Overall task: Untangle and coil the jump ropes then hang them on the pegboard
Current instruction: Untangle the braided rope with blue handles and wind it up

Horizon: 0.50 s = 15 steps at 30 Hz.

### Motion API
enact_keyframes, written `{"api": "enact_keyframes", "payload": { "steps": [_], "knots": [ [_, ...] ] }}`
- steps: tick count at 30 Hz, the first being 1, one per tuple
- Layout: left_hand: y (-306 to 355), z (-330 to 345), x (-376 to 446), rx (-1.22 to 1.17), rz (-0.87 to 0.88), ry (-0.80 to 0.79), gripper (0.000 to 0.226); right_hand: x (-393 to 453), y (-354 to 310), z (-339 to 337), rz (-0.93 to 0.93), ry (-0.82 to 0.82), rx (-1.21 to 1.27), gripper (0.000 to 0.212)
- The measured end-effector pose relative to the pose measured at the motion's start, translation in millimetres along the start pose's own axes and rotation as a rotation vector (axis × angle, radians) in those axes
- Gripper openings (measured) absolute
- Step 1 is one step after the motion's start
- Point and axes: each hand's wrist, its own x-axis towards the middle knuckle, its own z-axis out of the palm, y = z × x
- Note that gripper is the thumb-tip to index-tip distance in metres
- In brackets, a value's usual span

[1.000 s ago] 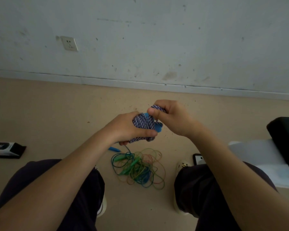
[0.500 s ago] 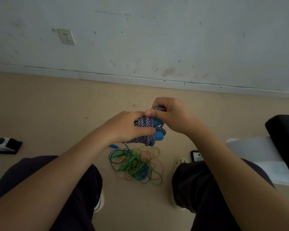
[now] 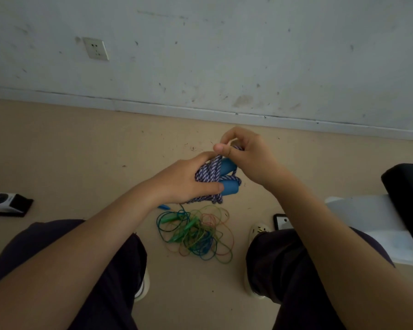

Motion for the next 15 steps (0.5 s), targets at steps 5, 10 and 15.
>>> {"api": "enact_keyframes", "payload": {
  "steps": [5, 10, 15],
  "knots": [
    [-7, -9, 3, -0.082, -0.037, 0.113, 0.042, 0, 2, -15, 0.083, 0.036, 0.302, 0.012],
    [-9, -4, 4, -0.111, -0.058, 0.083, 0.044, 1, 7, -13, 0.229, 0.079, 0.646, 0.006],
    [-10, -4, 6, -0.152, -0.109, 0.140, 0.044, 4, 12, -3, 0.259, -0.006, 0.846, 0.014]
  ]
}}
